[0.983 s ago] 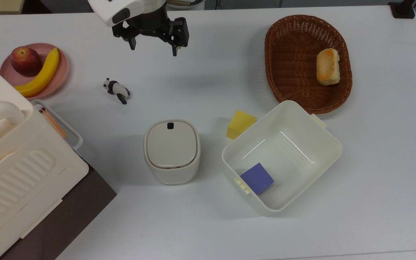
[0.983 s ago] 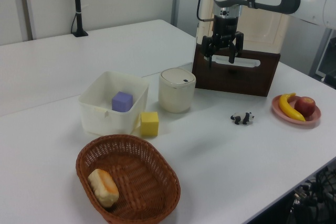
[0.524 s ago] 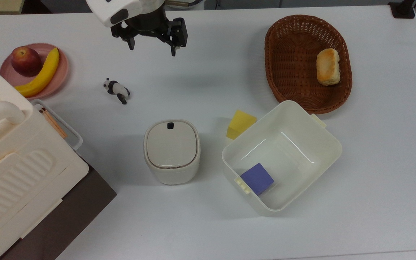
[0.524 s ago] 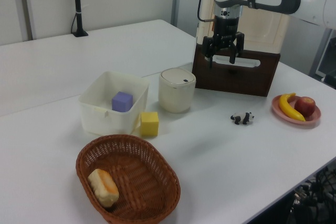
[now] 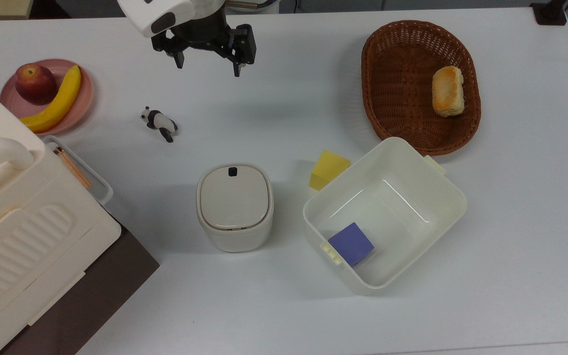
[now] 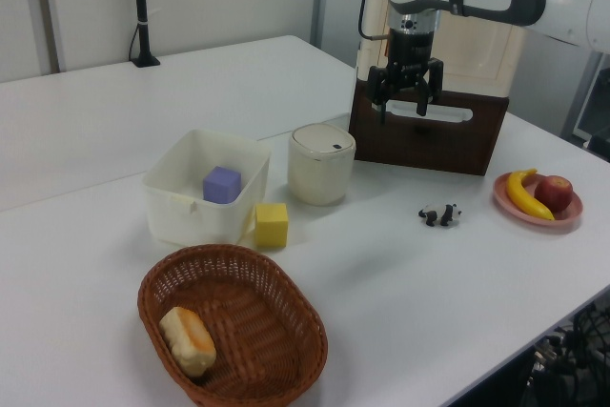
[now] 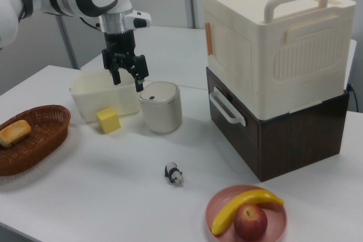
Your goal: Slide open the drawer
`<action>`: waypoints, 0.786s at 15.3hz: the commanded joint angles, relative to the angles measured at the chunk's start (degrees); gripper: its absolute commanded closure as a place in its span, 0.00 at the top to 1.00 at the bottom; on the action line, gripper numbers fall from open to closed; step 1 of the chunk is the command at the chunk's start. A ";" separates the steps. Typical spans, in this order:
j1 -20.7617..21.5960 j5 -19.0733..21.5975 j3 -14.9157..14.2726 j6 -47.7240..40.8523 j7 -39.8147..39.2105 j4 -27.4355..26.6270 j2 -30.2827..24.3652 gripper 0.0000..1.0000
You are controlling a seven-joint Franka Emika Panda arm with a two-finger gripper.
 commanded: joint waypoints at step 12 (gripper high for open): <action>-6.44 -1.88 -0.25 7.41 -18.46 -0.18 -0.61 1.00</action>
